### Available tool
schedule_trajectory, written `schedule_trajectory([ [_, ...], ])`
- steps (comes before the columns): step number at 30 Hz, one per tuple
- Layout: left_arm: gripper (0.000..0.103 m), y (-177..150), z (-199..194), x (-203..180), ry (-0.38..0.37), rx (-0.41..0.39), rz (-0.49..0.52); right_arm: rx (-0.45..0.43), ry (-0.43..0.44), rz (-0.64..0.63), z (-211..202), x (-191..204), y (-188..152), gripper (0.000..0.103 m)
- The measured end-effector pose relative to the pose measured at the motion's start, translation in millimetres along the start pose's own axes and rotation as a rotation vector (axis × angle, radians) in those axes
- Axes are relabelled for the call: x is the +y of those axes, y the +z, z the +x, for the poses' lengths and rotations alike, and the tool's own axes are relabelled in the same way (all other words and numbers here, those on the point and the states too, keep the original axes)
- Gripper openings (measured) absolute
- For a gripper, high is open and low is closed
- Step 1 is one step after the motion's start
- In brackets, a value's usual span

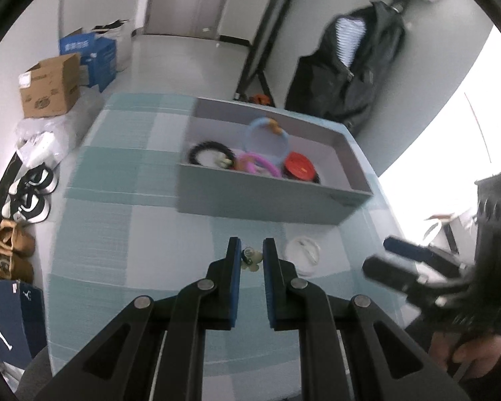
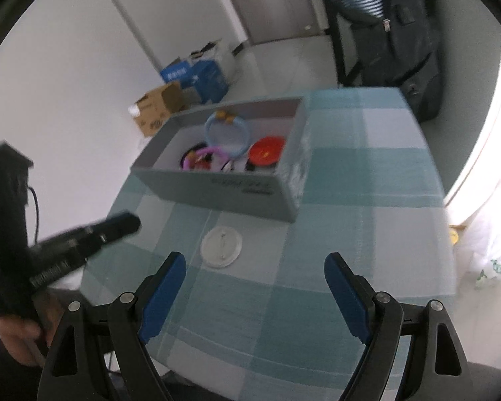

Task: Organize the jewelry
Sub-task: 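Grasp the white round badge with the right gripper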

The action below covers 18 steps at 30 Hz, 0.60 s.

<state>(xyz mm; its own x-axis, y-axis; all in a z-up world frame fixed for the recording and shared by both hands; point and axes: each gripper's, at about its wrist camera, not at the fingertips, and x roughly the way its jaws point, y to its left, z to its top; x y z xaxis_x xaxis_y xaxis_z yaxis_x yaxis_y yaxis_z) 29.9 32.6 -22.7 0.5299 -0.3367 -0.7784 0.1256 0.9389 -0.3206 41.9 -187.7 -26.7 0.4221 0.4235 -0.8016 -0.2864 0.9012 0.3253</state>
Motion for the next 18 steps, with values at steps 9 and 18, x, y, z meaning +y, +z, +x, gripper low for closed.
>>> schedule_trajectory([
  [9,0.009,10.4,-4.0,34.3,-0.013,-0.024,-0.092,0.055,-0.035,-0.096,36.2,32.2,-0.8,0.082],
  [18,0.009,15.3,-9.9,45.9,-0.036,-0.033,-0.108,0.061,-0.131,-0.210,52.8,51.9,-4.6,0.068],
])
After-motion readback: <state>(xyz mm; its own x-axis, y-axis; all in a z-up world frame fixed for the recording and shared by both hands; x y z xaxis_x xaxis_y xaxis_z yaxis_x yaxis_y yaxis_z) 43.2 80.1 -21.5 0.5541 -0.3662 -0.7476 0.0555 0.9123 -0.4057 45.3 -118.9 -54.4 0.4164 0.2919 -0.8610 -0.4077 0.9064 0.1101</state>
